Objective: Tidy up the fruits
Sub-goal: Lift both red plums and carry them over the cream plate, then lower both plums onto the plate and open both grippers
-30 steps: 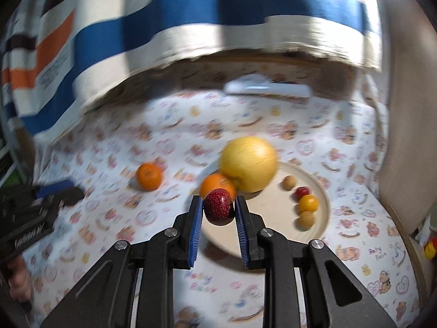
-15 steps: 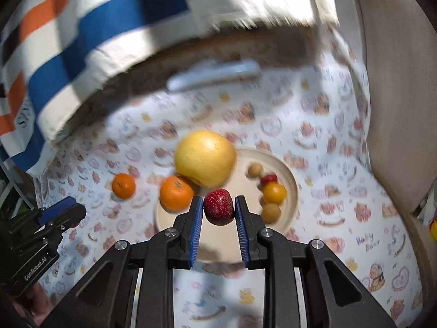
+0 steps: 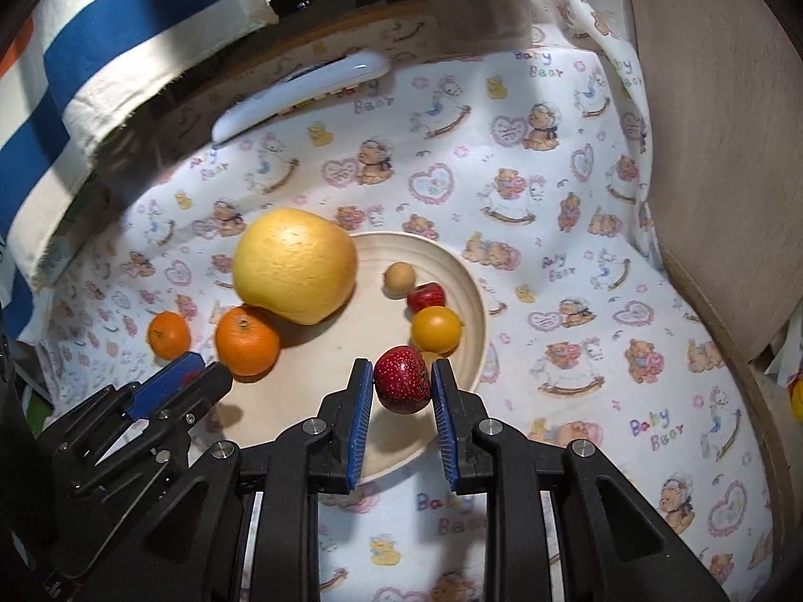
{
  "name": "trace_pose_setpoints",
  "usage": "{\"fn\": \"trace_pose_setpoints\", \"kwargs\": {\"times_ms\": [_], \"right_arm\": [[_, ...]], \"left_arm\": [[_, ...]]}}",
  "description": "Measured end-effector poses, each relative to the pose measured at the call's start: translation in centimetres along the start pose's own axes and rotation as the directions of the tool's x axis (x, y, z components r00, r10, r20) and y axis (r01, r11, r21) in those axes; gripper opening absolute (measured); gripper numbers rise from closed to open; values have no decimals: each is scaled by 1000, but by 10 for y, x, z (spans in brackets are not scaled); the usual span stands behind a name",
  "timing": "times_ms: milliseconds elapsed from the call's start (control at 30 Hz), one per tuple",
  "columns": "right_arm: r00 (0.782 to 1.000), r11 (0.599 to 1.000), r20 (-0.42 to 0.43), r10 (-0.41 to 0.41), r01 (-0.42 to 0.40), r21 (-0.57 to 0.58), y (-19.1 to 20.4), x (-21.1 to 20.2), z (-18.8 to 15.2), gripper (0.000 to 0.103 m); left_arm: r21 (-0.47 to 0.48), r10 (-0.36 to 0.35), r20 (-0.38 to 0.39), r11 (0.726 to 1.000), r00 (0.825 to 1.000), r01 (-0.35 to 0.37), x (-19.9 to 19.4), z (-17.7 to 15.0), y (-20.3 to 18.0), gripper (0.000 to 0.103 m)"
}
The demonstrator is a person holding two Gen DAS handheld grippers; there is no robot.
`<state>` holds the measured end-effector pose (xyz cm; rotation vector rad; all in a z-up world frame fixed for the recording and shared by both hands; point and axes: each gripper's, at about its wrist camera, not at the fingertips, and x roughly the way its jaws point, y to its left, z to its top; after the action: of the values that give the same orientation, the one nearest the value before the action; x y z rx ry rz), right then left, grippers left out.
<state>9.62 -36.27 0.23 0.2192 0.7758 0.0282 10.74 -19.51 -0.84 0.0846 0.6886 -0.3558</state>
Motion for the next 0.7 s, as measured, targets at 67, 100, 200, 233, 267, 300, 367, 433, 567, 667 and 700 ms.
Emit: {"fn": "trace_pose_setpoints", "kwargs": {"times_ms": [67,100,200,233,267,300,367,433,567,667,700], "right_arm": [[1000,1000,-17,-6,6,-3,0,3,-1,25],[1000,1000,-26,-4,4,-1,0,4,-1,25],[999,1000,-36,-6,6,0,-1,7,-2,25],[999,1000,-38,-12,12,-1,-1,9,-2,25],[999,1000,-42,-16,16,-1,-1,10,-2,25],[999,1000,-47,-19,19,0,-2,11,-2,25],[998,1000,-56,-21,21,1,-3,13,-3,25],[998,1000,-61,-21,21,-6,-2,14,-3,25],[997,999,-64,-31,30,-24,2,14,-3,25],[997,999,-73,-31,29,-23,3,12,-3,25],[997,999,-74,-33,31,-28,3,12,-3,25]], "left_arm": [[-5,10,3,1000,1000,-10,2,-2,7,23],[-5,21,10,1000,1000,-20,2,-3,9,23],[9,27,38,1000,999,-27,-1,-4,12,23],[11,25,38,1000,999,-25,0,-4,12,23],[14,19,39,1000,999,-19,0,-5,12,23],[18,15,40,1000,999,-16,1,-6,12,23],[25,20,33,999,999,-21,4,-8,13,23],[8,11,31,1000,999,-11,5,-7,16,23],[-15,5,5,1000,1000,-5,10,-6,21,23],[-21,13,-9,1000,1000,-13,13,-6,22,23],[-16,18,-10,1000,1000,-18,13,-7,21,23]]}}
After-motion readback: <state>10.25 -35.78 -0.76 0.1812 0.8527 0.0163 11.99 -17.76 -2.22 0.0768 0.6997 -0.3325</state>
